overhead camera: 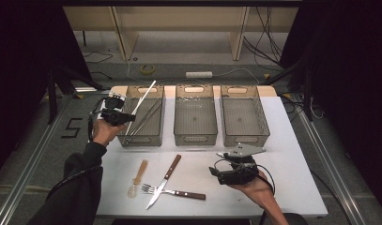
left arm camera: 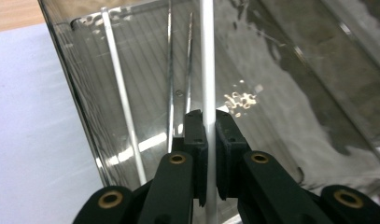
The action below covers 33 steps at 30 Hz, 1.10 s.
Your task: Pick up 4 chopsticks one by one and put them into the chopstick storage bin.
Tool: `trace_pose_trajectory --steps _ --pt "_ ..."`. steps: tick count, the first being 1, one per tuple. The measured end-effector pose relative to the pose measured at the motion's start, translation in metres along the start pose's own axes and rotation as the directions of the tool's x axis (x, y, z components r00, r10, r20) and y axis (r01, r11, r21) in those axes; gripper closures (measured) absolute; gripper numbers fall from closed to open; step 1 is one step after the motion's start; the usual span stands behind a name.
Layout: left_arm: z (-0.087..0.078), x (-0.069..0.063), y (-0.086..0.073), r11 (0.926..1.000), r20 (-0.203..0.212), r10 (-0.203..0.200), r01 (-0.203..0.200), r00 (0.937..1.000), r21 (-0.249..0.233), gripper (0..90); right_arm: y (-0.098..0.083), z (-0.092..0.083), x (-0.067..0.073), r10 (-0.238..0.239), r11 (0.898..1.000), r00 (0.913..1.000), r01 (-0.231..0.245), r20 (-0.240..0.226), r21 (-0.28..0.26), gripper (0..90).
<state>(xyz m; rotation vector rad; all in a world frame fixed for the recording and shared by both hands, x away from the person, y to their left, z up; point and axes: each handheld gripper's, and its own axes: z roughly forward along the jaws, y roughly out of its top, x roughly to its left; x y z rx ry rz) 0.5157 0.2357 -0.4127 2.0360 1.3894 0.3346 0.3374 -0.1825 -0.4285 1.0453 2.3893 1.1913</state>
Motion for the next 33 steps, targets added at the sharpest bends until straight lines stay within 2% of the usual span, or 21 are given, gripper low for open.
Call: trace_pose_trajectory --steps 8,12,18,20,23,26,29,33 --pt "0.017 0.006 0.002 0.9977 -0.033 -0.023 0.025 0.9992 0.063 84.5 0.0 0.0 0.0 -0.002 1.0 1.0 0.002 -0.002 0.0 26.3" --pt "0.022 0.008 0.001 0.996 -0.036 -0.044 0.046 0.9984 0.076 84.4 0.0 0.0 0.0 -0.002 1.0 1.0 0.002 -0.002 0.001 26.4" --pt "0.025 0.008 0.005 0.9939 -0.067 -0.052 0.058 0.9964 0.094 83.9 0.0 0.0 0.0 -0.006 1.0 1.0 0.006 -0.004 0.004 26.4" --pt "0.026 0.008 0.005 0.9939 -0.065 -0.06 0.066 0.9961 0.088 83.5 0.0 0.0 0.0 -0.008 1.0 1.0 0.008 -0.005 0.005 26.4" --pt "0.024 0.008 0.007 0.9938 -0.057 -0.082 0.086 0.995 0.07 74.3 0.0 0.0 0.0 -0.008 1.0 1.0 0.008 -0.005 0.004 26.4" --pt "0.017 0.007 0.008 0.9952 -0.039 -0.081 0.083 0.996 0.053 68.1 0.0 0.0 0.0 -0.008 1.0 1.0 0.008 -0.005 0.005 26.4" --pt "0.007 0.004 0.008 0.9953 -0.008 -0.091 0.091 0.9958 0.033 60.5 0.0 0.0 0.0 -0.005 1.0 1.0 0.005 -0.004 0.003 26.4" --pt "-0.009 -0.003 0.004 0.9967 0.034 -0.08 0.08 0.9962 -0.011 50.2 0.0 -0.001 -0.001 -0.006 1.0 1.0 0.006 -0.005 0.006 26.4"
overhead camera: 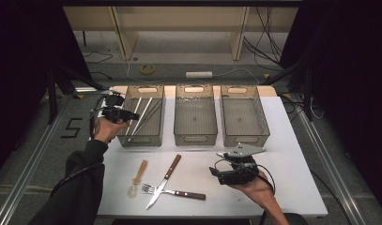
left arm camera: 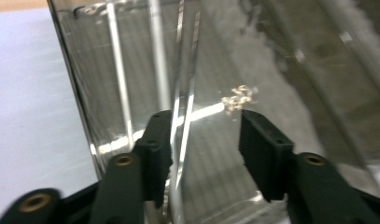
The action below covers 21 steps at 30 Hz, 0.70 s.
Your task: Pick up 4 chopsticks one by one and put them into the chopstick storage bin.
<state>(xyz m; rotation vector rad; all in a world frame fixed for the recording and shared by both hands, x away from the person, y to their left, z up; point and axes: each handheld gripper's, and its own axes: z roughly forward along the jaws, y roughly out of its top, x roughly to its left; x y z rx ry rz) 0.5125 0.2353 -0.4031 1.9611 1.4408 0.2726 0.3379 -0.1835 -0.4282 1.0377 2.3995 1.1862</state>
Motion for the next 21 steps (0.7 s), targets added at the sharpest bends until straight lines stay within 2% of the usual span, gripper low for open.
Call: trace_pose_trajectory --steps 4,8,11,12,17,21 --pt "-0.018 -0.012 -0.011 0.9988 0.048 0.032 -0.031 0.9983 -0.039 41.3 0.0 -0.001 -0.002 0.001 1.0 1.0 -0.001 0.005 0.0 26.6" --pt "-0.034 -0.027 -0.026 0.9949 0.079 0.079 -0.074 0.9937 -0.069 34.5 0.0 -0.001 -0.004 0.002 1.0 0.9999 -0.002 0.011 0.011 26.8" --pt "-0.041 -0.034 -0.034 0.9934 0.087 0.105 -0.1 0.9907 -0.057 30.2 0.0 -0.002 -0.005 0.004 1.0 0.9999 -0.005 0.015 0.018 27.1" --pt "-0.045 -0.037 -0.038 0.9928 0.094 0.102 -0.095 0.9903 -0.072 29.2 0.001 -0.002 -0.006 0.002 1.0 0.9999 -0.002 0.017 0.021 27.1" --pt "-0.052 -0.047 -0.051 0.9918 0.111 0.113 -0.106 0.9873 -0.072 25.0 0.001 -0.003 -0.008 -0.002 0.999 0.9993 0.0 0.037 0.036 27.7" --pt "-0.057 -0.054 -0.063 0.9908 0.127 0.121 -0.112 0.9844 -0.076 22.9 0.004 -0.006 -0.015 -0.011 0.997 0.9984 0.007 0.055 0.071 28.9"
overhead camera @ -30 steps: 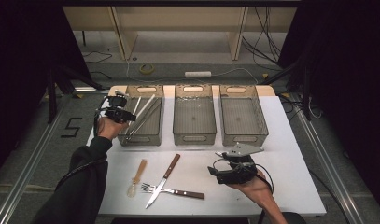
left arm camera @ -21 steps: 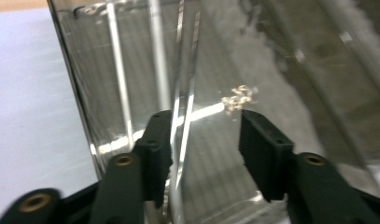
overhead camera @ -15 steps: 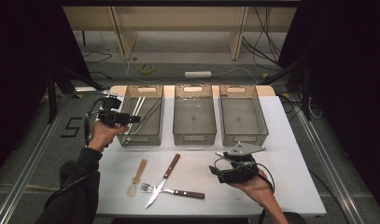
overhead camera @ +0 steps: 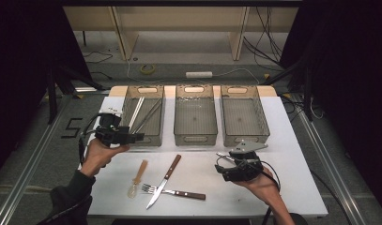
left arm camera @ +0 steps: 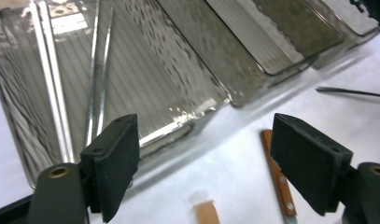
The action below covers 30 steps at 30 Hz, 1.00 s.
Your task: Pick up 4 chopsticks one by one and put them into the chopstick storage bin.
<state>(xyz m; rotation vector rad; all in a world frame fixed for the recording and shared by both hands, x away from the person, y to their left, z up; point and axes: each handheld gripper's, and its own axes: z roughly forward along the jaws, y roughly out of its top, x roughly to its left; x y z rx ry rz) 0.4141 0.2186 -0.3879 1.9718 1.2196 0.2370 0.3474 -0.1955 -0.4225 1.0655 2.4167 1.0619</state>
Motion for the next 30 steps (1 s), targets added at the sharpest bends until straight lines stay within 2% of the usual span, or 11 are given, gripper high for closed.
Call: trace_pose_trajectory --steps 8,14,21,24,30 --pt "0.0 -0.011 -0.019 0.9998 0.001 0.004 -0.004 1.0 -0.018 19.5 0.005 -0.002 -0.017 -0.001 0.997 1.0 0.0 0.005 0.077 30.0" --pt "0.002 -0.014 -0.031 0.9999 -0.011 -0.003 0.003 0.9999 -0.01 17.6 0.005 -0.004 -0.023 0.011 0.997 0.9999 -0.011 0.011 0.078 30.0" --pt "0.004 -0.021 -0.04 0.9999 -0.027 0.015 -0.015 0.9995 0.007 16.5 0.004 -0.004 -0.026 0.012 0.996 0.9997 -0.013 0.019 0.086 29.9" --pt "0.004 -0.024 -0.044 0.9997 -0.027 0.023 -0.023 0.9994 -0.002 16.2 0.004 -0.004 -0.028 0.013 0.995 0.9997 -0.015 0.021 0.098 29.9" --pt "0.003 -0.028 -0.051 0.9989 -0.001 0.03 -0.03 0.9995 -0.036 15.9 0.003 -0.003 -0.032 0.013 0.991 0.9996 -0.016 0.024 0.135 30.5"
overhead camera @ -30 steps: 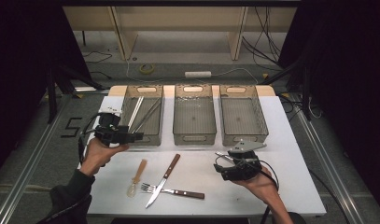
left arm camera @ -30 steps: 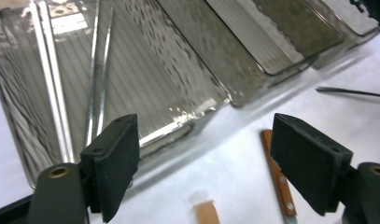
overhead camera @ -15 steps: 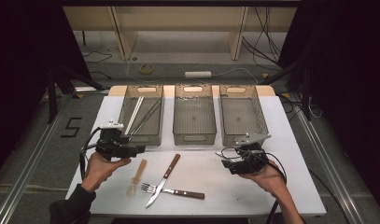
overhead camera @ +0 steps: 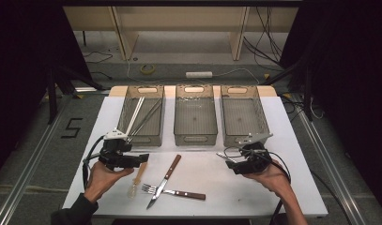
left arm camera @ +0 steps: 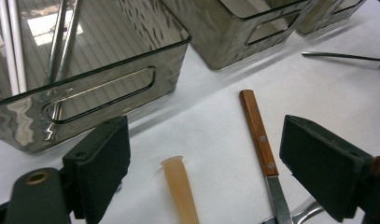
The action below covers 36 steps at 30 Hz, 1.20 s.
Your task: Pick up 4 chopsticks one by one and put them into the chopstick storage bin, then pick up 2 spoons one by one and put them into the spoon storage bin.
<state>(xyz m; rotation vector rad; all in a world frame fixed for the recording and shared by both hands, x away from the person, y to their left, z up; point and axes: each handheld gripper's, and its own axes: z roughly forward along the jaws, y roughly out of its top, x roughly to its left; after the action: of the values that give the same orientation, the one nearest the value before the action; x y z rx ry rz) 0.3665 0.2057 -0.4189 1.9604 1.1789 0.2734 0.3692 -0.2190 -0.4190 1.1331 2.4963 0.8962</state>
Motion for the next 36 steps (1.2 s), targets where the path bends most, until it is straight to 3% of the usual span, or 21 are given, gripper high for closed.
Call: trace_pose_trajectory --steps 12,20,27,36 --pt "-0.009 0.002 -0.009 0.9963 0.038 0.014 -0.011 0.9992 -0.085 15.9 0.001 0.009 -0.007 -0.015 0.995 0.9999 0.015 0.0 0.098 34.8" --pt "-0.014 -0.002 -0.014 0.9908 0.046 0.034 -0.028 0.9984 -0.132 15.8 0.001 0.016 -0.014 -0.018 0.982 0.9998 0.018 -0.006 0.19 36.0" --pt "-0.015 -0.003 -0.016 0.9904 0.046 0.042 -0.036 0.998 -0.134 15.6 0.001 0.018 -0.018 -0.018 0.975 0.9998 0.019 -0.008 0.222 37.4" --pt "-0.018 -0.006 -0.017 0.986 0.042 0.055 -0.047 0.9976 -0.16 15.4 0.002 0.02 -0.02 -0.03 0.961 0.9993 0.035 -0.022 0.276 47.7"
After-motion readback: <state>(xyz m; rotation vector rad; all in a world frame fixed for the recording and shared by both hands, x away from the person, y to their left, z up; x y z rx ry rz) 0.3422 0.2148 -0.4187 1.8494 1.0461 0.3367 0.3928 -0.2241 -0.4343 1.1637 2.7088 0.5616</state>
